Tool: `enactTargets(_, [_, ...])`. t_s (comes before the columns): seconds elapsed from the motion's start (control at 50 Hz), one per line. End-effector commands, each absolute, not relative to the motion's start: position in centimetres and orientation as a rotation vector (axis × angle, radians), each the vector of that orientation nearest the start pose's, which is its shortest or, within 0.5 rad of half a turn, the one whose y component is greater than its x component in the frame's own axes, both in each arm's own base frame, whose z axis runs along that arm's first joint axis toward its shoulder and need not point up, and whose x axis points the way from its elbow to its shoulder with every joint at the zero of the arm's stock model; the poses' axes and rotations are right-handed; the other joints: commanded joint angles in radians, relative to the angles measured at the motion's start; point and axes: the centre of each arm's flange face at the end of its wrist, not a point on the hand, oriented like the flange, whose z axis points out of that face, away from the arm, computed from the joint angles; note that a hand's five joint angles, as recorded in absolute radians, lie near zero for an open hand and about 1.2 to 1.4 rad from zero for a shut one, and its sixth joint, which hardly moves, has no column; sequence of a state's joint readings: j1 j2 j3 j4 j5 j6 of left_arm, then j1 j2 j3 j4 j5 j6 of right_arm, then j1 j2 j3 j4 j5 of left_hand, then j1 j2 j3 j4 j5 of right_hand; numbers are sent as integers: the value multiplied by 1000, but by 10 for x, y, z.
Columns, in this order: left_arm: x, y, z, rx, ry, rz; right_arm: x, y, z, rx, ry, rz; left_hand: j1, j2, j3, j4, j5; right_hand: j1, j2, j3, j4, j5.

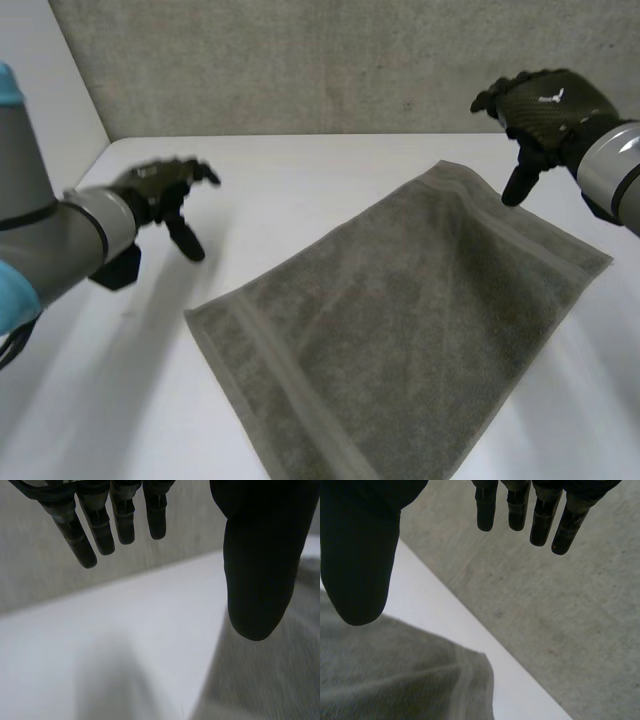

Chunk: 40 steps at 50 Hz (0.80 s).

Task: Fold the towel.

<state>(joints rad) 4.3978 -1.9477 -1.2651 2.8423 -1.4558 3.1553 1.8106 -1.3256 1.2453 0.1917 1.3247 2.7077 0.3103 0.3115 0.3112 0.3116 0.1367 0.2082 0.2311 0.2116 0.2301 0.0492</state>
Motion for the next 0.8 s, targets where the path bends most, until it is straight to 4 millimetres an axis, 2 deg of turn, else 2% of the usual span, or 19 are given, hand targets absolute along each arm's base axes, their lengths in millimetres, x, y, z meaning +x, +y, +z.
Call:
enactTargets(0.02, [-237, -295, 191, 528, 2903, -1584, 234, -309, 264, -1075, 2181, -1903, 50, 49, 49, 49, 49, -34, -57, -37, -56, -49])
enactTargets(0.04, [-237, -295, 191, 528, 2903, -1584, 234, -309, 252, -1081, 2208, -1860, 50, 49, 49, 49, 49, -34, -57, -37, -56, -49])
enactTargets(0.08, [-240, -293, 176, 539, 2875, -1637, 233, -308, 230, -1089, 2259, -1774, 47, 46, 46, 46, 46, -34, -57, -37, -56, -49])
enactTargets(0.1, [-240, -293, 176, 539, 2875, -1637, 233, -308, 230, -1089, 2259, -1774, 47, 46, 46, 46, 46, -34, -57, -37, -56, -49])
enactTargets(0.14, [-241, -292, 170, 540, 2864, -1655, 232, -305, 209, -1097, 2286, -1690, 53, 52, 52, 52, 52, -34, -57, -37, -56, -49])
enactTargets(0.3, [-245, -287, 150, 565, 2875, -1635, 231, -291, 178, -1118, 2265, -1611, 112, 110, 111, 110, 111, -34, -57, -37, -56, -49])
enactTargets(0.46, [-247, -287, 134, 551, 2864, -1594, 231, -289, 172, -1117, 2266, -1618, 170, 169, 169, 169, 169, -34, -57, -37, -56, -49])
enactTargets(0.8, [-249, -292, 120, 656, 2798, -1585, 231, -288, 169, -1119, 2269, -1608, 226, 225, 225, 225, 225, -34, -57, -37, -56, -49])
